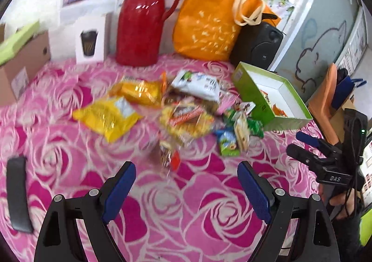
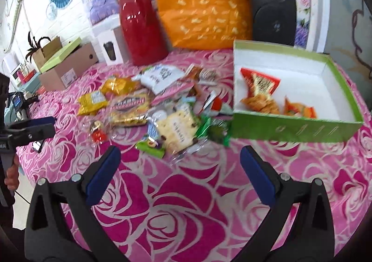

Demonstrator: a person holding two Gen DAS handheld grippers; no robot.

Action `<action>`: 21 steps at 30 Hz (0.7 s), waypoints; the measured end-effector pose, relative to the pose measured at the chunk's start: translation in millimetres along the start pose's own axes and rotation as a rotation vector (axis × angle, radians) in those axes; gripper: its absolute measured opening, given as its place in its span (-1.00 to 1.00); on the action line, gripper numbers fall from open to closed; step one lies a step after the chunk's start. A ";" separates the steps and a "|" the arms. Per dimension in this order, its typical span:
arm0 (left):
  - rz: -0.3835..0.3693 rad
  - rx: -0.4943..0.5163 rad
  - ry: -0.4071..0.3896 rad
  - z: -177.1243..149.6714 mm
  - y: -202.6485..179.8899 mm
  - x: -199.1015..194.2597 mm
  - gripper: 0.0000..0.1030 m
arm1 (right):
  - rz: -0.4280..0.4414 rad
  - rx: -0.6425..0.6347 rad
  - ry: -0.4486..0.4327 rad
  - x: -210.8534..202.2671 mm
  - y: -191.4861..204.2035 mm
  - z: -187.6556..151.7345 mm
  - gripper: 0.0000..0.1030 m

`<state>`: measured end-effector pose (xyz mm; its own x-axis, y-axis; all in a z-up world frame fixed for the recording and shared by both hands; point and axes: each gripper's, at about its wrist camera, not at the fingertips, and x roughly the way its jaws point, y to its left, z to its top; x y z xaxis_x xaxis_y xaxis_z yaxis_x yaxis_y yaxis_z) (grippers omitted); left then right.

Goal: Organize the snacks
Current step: 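Move both open tools back to the snack pile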

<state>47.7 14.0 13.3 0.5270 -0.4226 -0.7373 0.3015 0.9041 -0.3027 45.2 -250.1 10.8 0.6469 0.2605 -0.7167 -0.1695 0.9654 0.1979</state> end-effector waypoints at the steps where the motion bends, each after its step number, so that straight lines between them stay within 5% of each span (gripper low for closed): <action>1: -0.006 -0.019 0.003 -7.0 5.3 1.2 0.76 | 0.010 -0.007 0.010 8.8 2.9 -0.8 0.92; 5: 0.004 -0.021 0.026 -18.7 10.5 7.4 0.76 | 0.027 -0.041 0.045 34.4 5.4 5.2 0.60; 10: 0.005 0.000 0.029 -20.1 14.6 11.3 0.58 | 0.026 -0.053 0.055 63.3 0.4 25.8 0.51; 19: 0.038 0.026 0.027 2.3 19.2 39.6 0.58 | 0.035 -0.050 0.075 90.5 -2.5 33.6 0.46; 21: 0.033 0.033 0.034 7.6 19.6 50.4 0.58 | 0.084 -0.055 0.116 91.6 1.2 30.4 -0.09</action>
<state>86.3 10.0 -25.2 0.5103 -0.3895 -0.7667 0.3105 0.9149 -0.2581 126.8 -225.3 -34.3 0.5389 0.3364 -0.7723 -0.2616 0.9383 0.2261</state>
